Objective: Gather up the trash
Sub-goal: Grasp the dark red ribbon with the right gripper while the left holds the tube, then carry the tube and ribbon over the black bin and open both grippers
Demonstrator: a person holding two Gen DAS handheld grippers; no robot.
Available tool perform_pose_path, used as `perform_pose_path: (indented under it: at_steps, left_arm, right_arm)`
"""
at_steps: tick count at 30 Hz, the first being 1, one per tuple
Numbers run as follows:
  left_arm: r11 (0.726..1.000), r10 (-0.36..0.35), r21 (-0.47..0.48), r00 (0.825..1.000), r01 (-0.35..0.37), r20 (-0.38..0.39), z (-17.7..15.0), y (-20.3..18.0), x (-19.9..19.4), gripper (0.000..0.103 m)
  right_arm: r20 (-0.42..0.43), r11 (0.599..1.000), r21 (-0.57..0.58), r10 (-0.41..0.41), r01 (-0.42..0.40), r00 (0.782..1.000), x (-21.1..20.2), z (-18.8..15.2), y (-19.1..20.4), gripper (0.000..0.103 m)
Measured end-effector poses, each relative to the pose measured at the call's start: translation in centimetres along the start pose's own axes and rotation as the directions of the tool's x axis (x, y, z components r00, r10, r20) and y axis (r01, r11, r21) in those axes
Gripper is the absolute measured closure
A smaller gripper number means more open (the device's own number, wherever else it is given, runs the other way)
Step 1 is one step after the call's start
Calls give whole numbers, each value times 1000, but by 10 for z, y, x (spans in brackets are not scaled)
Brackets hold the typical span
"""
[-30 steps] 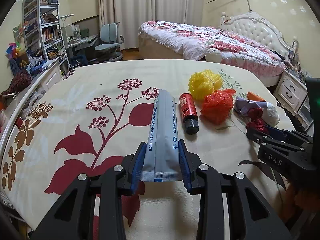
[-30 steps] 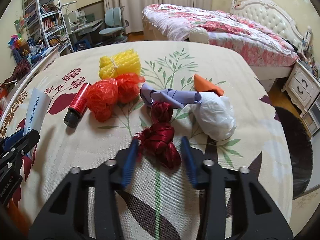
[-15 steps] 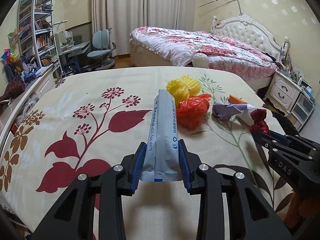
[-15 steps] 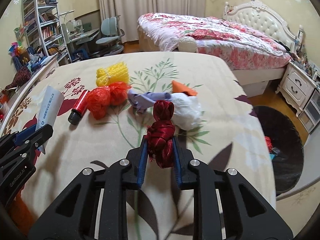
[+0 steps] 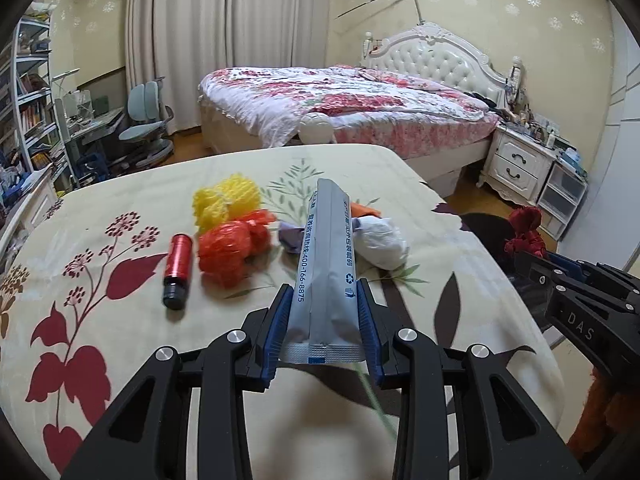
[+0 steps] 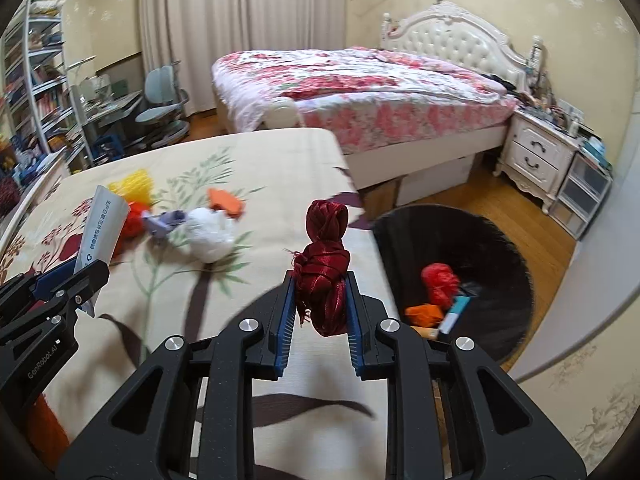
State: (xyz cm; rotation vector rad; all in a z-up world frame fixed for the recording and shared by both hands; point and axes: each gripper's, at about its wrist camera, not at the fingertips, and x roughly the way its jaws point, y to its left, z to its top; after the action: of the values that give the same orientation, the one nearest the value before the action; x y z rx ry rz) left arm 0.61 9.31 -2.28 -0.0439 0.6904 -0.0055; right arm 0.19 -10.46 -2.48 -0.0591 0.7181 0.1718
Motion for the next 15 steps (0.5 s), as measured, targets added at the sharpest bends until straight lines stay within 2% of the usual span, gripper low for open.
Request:
perform_pose_path:
  at_steps: [10, 15]
  left_arm:
    - [992, -85, 100, 996, 82, 25, 18, -74, 21, 68]
    - [986, -101, 134, 995, 98, 16, 24, -102, 37, 68]
  right_arm:
    - [8, 991, 96, -99, 98, 995, 8, 0, -70, 81]
    - [6, 984, 130, -127, 125, 992, 17, 2, -97, 81]
